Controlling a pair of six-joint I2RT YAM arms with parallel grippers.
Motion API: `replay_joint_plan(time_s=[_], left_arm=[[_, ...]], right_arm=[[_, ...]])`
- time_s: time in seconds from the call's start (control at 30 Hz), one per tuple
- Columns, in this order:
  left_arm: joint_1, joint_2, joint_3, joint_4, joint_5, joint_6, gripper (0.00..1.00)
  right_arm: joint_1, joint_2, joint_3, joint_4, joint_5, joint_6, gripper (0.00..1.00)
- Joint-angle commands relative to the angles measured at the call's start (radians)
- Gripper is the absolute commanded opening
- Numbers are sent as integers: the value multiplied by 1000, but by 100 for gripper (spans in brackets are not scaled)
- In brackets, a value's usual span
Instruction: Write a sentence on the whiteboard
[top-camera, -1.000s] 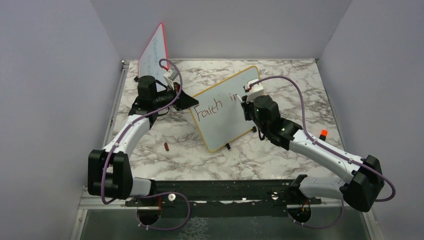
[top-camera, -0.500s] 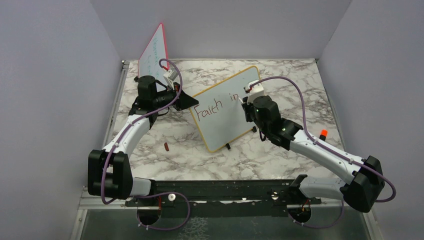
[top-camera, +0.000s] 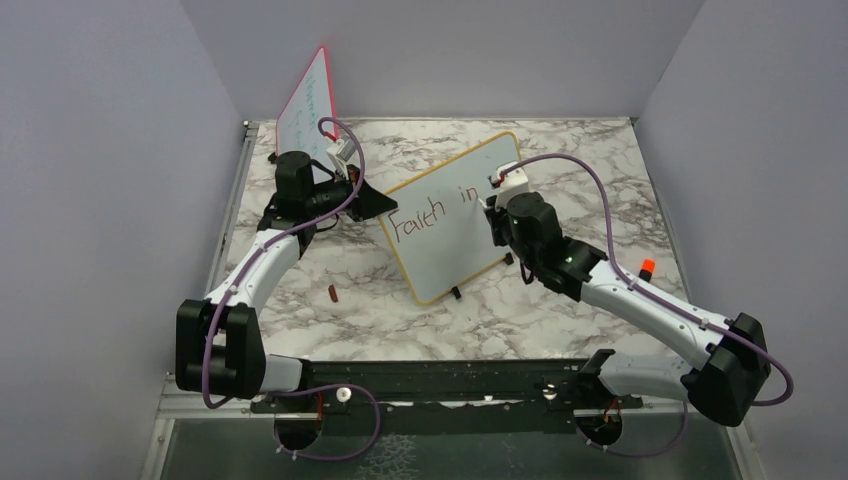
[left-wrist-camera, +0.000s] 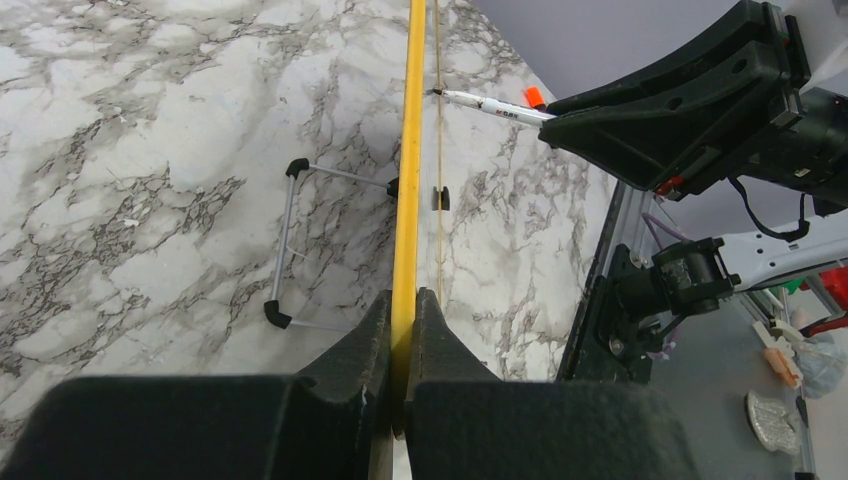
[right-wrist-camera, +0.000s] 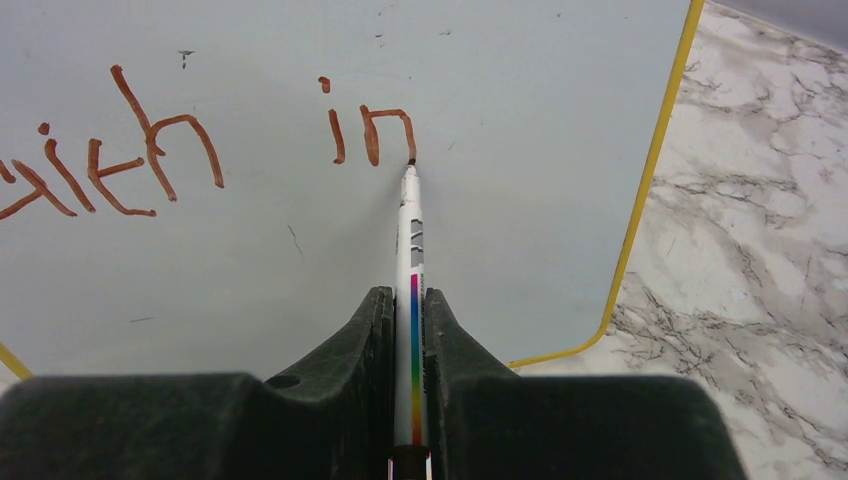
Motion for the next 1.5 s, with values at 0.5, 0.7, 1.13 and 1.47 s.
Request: replay_joint_plan(time_s=[0.5, 0.7, 1.13, 1.47], left_arm=[[-26, 23, -16, -83, -32, 63, 0], [-26, 18, -17, -83, -40, 64, 0], [-26, -1, -20, -82, -50, 63, 0], [-26, 14, -20, -76, -58, 58, 0]], right_arm=[[4, -139, -54, -20, -113, -5, 1], [58, -164, -70, -20, -92, 10, 1], [202, -164, -100, -40, -31, 76, 1], [277, -160, -131, 7, -50, 76, 1]])
